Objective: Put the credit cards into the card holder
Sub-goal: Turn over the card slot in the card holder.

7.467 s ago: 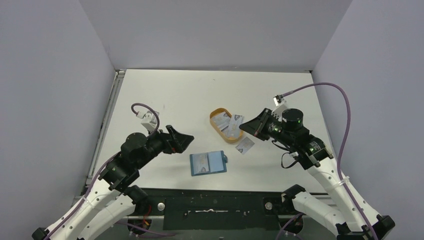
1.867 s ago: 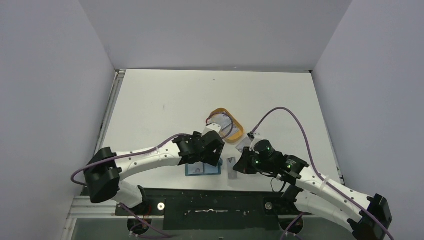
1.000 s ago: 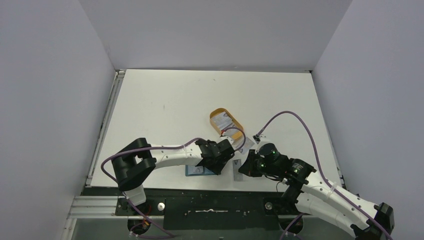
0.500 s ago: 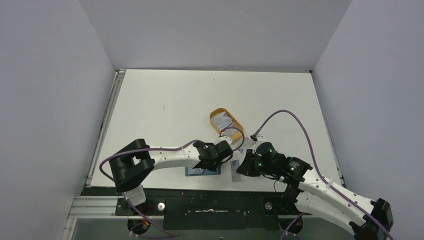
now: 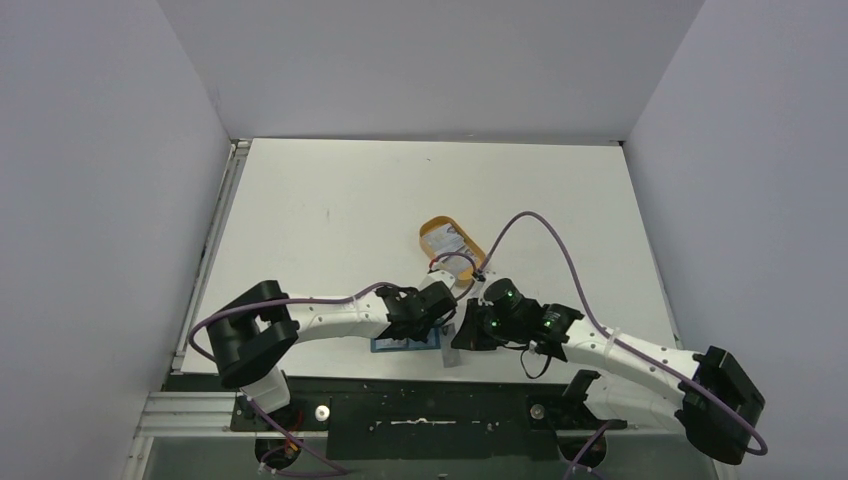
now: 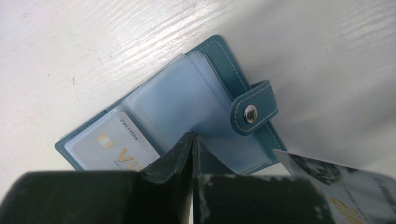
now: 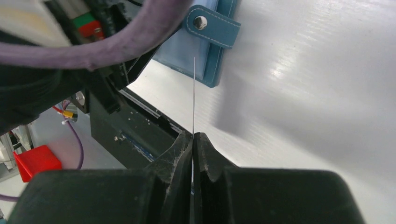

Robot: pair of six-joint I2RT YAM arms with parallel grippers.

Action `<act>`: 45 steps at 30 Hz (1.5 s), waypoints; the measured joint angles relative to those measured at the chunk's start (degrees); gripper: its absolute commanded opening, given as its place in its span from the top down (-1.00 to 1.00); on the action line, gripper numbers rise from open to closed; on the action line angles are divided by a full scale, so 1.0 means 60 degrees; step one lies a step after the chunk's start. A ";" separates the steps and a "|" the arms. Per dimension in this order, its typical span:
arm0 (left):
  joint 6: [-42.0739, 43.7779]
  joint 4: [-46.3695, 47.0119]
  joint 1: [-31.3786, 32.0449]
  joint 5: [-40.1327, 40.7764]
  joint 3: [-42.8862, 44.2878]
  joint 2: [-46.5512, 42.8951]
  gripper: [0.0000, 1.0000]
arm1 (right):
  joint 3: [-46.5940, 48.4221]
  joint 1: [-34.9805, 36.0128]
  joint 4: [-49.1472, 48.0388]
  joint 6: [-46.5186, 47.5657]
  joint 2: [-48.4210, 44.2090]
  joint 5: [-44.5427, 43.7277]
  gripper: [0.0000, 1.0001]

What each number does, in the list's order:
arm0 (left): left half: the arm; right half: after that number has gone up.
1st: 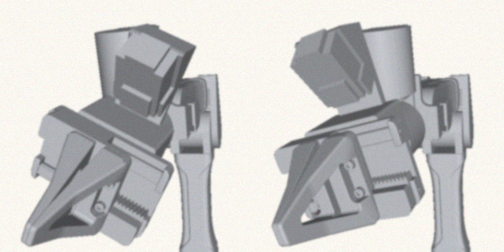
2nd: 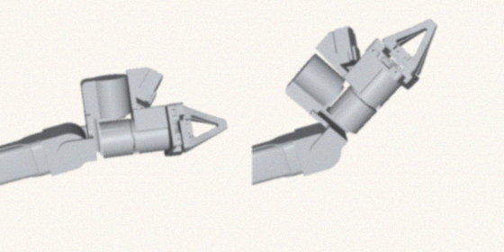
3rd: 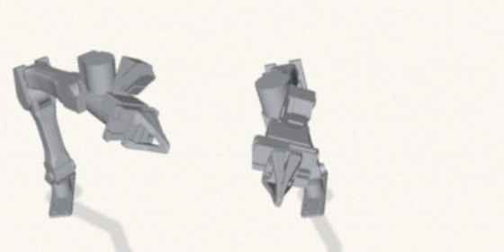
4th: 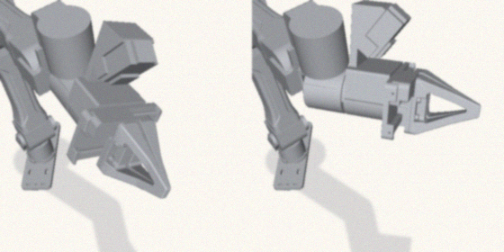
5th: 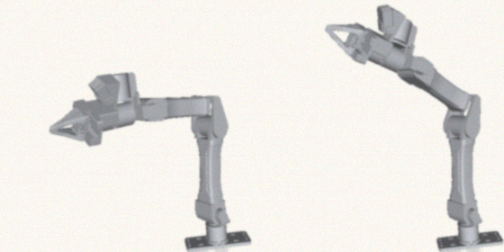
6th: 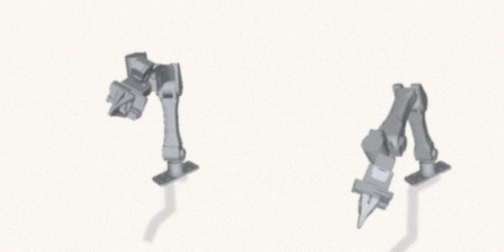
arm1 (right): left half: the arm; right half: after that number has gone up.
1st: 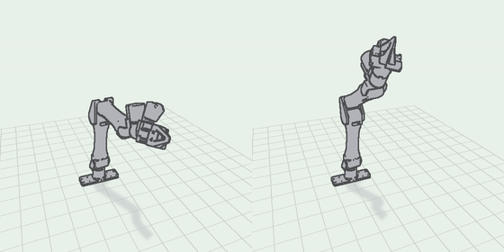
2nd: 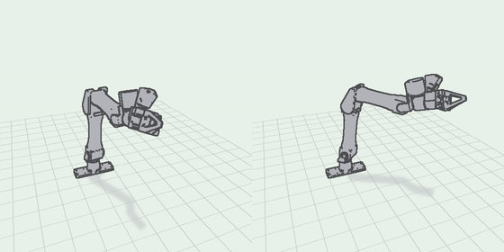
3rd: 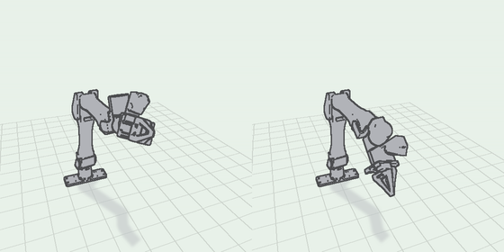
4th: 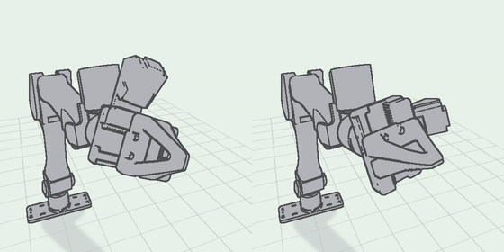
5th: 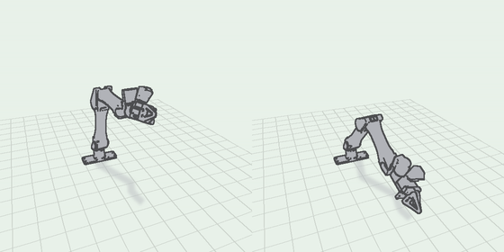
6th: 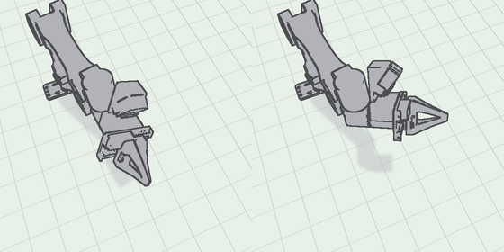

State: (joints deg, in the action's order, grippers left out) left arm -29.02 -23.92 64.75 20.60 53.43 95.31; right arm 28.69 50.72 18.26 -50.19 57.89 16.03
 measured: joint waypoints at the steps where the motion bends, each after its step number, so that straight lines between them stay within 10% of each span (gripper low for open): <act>1: -0.0040 0.0029 -0.0015 0.0015 -0.0040 -0.0026 1.00 | 0.0000 -0.0007 -0.0135 0.0000 0.0215 0.0025 1.00; 45: -0.0463 0.0747 -0.0321 -0.0066 -0.0787 -0.0484 1.00 | -0.0182 -0.1257 -0.2106 -0.0772 0.1796 0.1439 1.00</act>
State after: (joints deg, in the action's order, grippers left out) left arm -31.79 -19.44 62.83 20.21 48.71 92.40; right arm 27.59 43.18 5.63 -54.83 68.66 24.67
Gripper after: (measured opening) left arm 0.003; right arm 0.026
